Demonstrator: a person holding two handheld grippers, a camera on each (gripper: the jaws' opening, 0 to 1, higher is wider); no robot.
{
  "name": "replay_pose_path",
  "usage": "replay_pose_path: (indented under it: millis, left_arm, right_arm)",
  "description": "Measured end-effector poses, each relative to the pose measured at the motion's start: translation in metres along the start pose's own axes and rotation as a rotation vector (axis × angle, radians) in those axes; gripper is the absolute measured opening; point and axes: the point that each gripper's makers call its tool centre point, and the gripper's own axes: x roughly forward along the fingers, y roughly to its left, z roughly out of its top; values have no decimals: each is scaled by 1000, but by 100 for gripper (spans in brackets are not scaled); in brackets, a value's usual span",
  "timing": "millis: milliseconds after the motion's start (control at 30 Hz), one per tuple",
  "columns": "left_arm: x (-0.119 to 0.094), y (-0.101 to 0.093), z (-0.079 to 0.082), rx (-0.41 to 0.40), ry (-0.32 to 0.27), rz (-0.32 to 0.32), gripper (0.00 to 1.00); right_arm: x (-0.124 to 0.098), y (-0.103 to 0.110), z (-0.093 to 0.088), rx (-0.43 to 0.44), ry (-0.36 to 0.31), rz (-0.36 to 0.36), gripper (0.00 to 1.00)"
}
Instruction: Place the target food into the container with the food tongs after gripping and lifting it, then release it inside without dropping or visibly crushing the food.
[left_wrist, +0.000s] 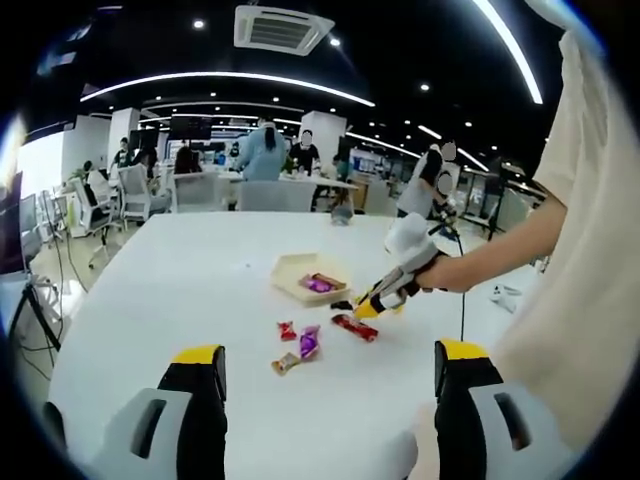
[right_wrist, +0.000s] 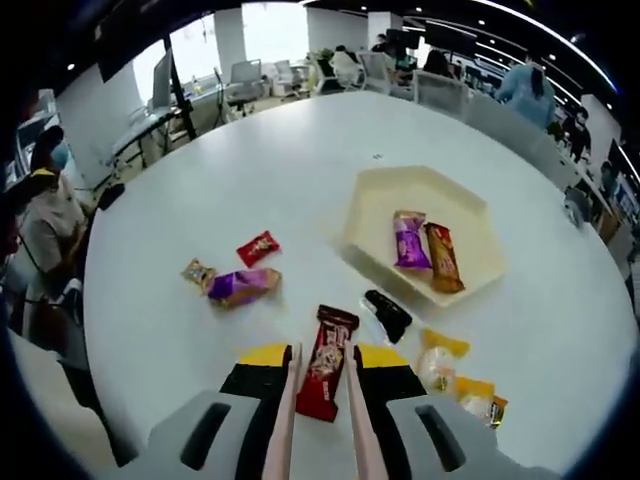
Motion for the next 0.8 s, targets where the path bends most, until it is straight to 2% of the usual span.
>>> replay_pose_path:
  millis: [133, 400, 800]
  left_arm:
    - [1, 0, 1, -1, -2, 3, 85]
    - [3, -4, 0, -1, 3, -8, 85]
    - [4, -2, 1, -4, 6, -8, 85]
  right_arm:
    - [1, -1, 2, 15, -25, -10, 24]
    - [7, -2, -8, 44, -3, -18, 24]
    - [12, -2, -7, 35, 5, -20, 24]
